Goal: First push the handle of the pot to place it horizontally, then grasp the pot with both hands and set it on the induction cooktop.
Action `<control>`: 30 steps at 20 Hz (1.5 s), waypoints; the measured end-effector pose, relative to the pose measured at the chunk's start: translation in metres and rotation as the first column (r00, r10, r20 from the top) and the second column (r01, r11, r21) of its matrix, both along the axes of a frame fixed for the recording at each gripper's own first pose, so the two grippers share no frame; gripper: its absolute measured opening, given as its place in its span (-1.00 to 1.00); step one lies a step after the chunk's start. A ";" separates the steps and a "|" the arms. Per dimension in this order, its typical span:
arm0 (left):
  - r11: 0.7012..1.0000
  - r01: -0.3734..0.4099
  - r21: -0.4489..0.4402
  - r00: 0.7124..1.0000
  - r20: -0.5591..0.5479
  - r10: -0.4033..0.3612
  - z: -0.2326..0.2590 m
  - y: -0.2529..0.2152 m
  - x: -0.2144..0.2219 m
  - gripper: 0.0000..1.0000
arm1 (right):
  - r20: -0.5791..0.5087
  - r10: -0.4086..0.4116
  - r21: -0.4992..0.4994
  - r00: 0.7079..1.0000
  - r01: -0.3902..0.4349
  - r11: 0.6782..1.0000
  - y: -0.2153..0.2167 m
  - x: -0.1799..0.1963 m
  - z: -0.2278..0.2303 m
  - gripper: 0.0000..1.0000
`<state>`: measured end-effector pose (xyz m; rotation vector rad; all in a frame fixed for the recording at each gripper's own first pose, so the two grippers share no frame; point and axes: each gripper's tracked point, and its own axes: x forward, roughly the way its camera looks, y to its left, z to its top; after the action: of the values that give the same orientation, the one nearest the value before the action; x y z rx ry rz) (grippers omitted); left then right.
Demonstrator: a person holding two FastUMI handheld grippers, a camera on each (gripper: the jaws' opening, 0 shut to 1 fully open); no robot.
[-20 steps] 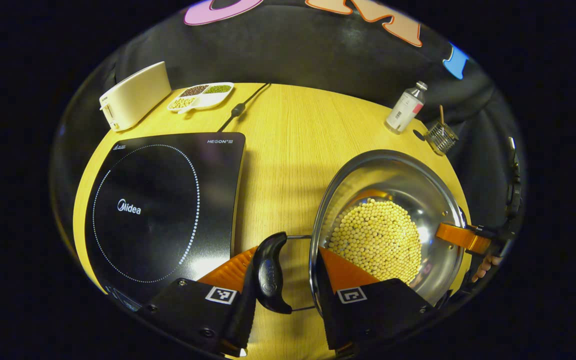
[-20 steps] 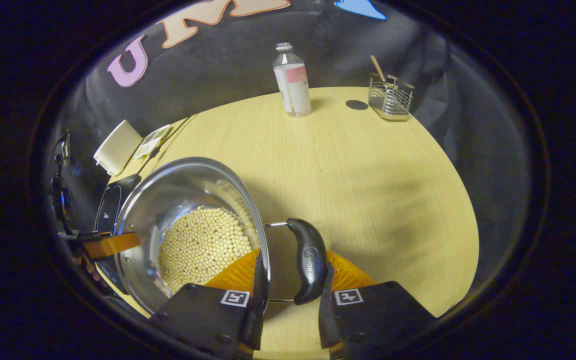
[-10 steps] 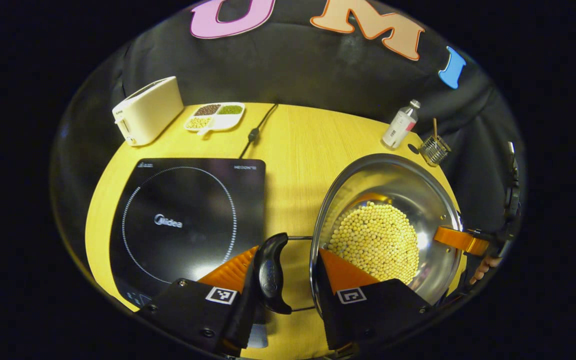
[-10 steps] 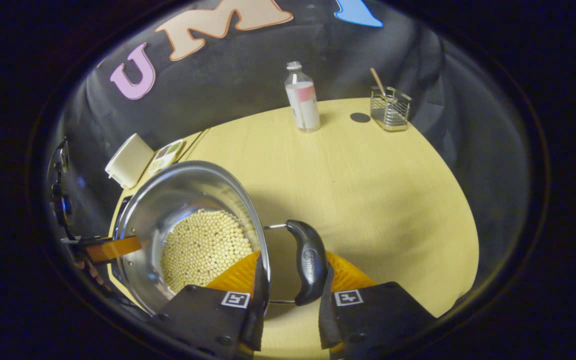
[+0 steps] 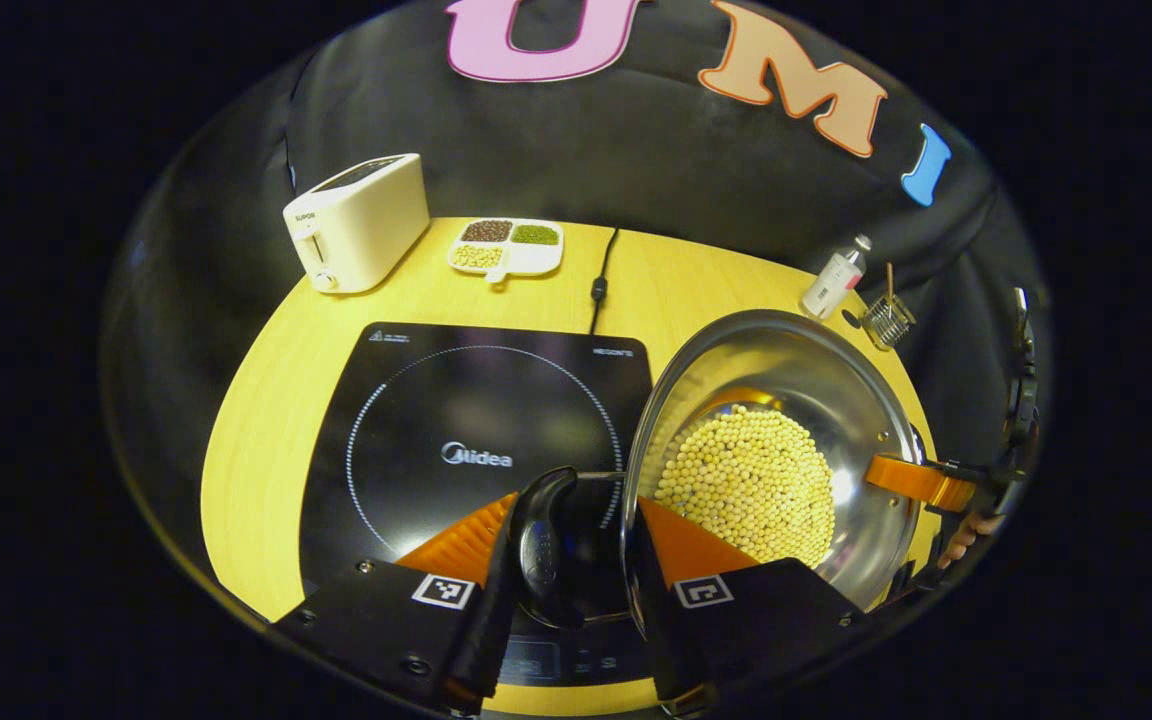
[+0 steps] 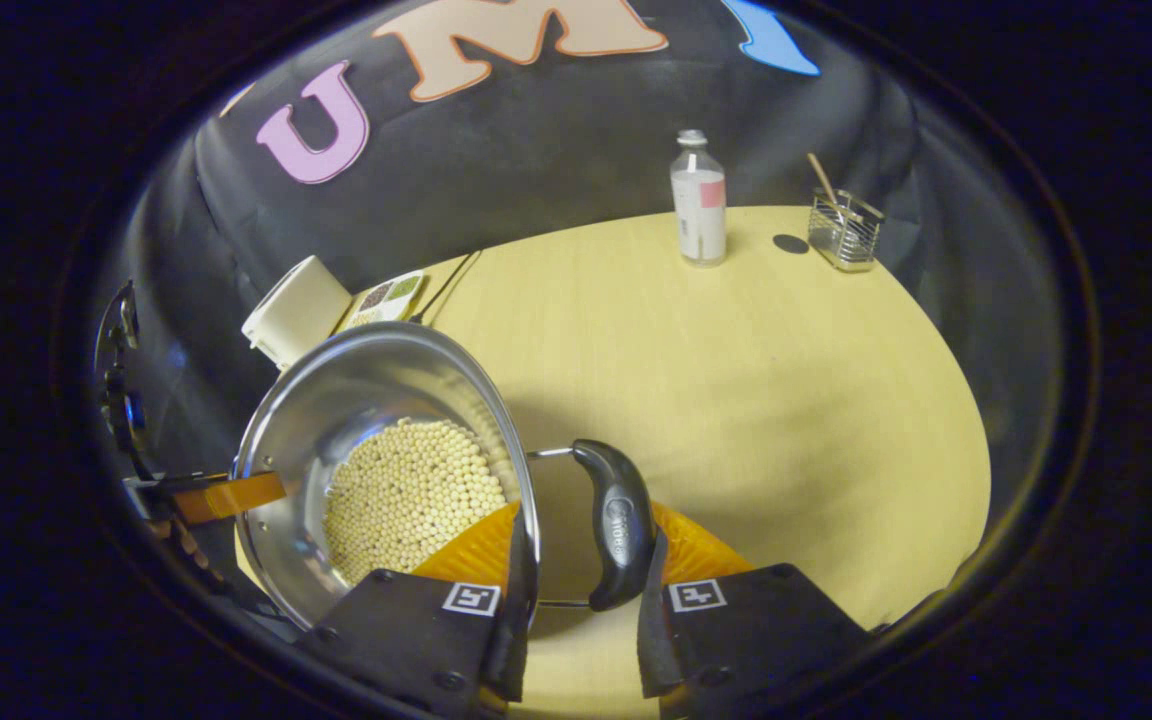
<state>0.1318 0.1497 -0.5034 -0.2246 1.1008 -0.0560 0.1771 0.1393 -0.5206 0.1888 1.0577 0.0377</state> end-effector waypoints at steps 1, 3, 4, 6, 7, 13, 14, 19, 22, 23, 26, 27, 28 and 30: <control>1.000 0.008 -0.010 1.000 0.001 -0.008 -0.002 0.012 0.001 0.16 | -0.006 -0.013 -0.006 1.000 0.013 1.000 0.012 -0.003 0.001 -0.08; 0.999 0.027 -0.034 1.000 0.001 -0.027 -0.007 0.037 0.003 0.16 | -0.010 -0.024 -0.027 1.000 0.023 0.999 0.039 -0.007 0.002 -0.07; 0.998 0.036 -0.044 0.999 0.001 -0.036 -0.010 0.050 0.003 0.19 | -0.010 -0.030 -0.037 0.999 0.030 0.999 0.052 -0.008 0.002 -0.08; 0.997 0.051 -0.060 0.999 0.000 -0.051 -0.018 0.076 0.005 0.16 | -0.010 -0.047 -0.052 0.999 0.046 0.998 0.080 -0.009 0.001 -0.08; 0.996 0.059 -0.067 0.998 0.008 -0.058 -0.020 0.089 0.008 0.16 | -0.011 -0.054 -0.057 0.998 0.054 0.997 0.094 -0.009 0.001 -0.08; 0.994 0.088 -0.065 0.995 0.047 -0.085 -0.027 0.147 0.027 0.15 | -0.020 -0.075 -0.077 0.997 0.073 0.994 0.157 -0.001 0.000 -0.08; 0.994 0.086 -0.064 0.996 0.046 -0.083 -0.030 0.151 0.027 0.17 | -0.021 -0.071 -0.083 0.997 0.069 0.994 0.163 0.002 0.000 -0.08; 0.995 0.069 -0.068 0.996 0.061 -0.064 -0.032 0.170 0.033 0.17 | -0.018 -0.061 -0.093 0.998 0.059 0.994 0.185 0.012 0.000 -0.08; 0.996 0.086 -0.031 0.993 0.085 -0.083 -0.033 0.181 0.041 0.17 | -0.033 -0.069 -0.075 0.997 0.066 0.995 0.197 0.014 -0.008 -0.08; 0.996 0.090 -0.023 0.992 0.090 -0.088 -0.033 0.183 0.043 0.17 | -0.036 -0.072 -0.069 0.997 0.069 0.995 0.199 0.014 -0.010 -0.08; 0.996 0.093 -0.013 0.991 0.100 -0.091 -0.033 0.183 0.045 0.16 | -0.054 -0.081 -0.047 0.995 0.078 0.996 0.200 0.013 -0.015 -0.19; 0.996 0.094 -0.007 0.991 0.094 -0.093 -0.032 0.183 0.043 0.19 | -0.061 -0.084 -0.043 0.995 0.081 0.996 0.200 0.011 -0.016 -0.17; 0.996 0.092 -0.003 0.992 0.090 -0.092 -0.033 0.184 0.043 0.19 | -0.057 -0.086 -0.038 0.995 0.084 0.996 0.200 0.012 -0.016 -0.12; 0.997 0.079 0.009 0.993 0.082 -0.080 -0.035 0.184 0.042 0.25 | -0.053 -0.080 -0.032 0.995 0.078 0.996 0.198 0.014 -0.017 -0.06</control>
<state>0.1739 0.3340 -0.5379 -0.1719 1.0278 -0.1319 0.1913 0.3376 -0.5378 0.2051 1.1029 -0.0550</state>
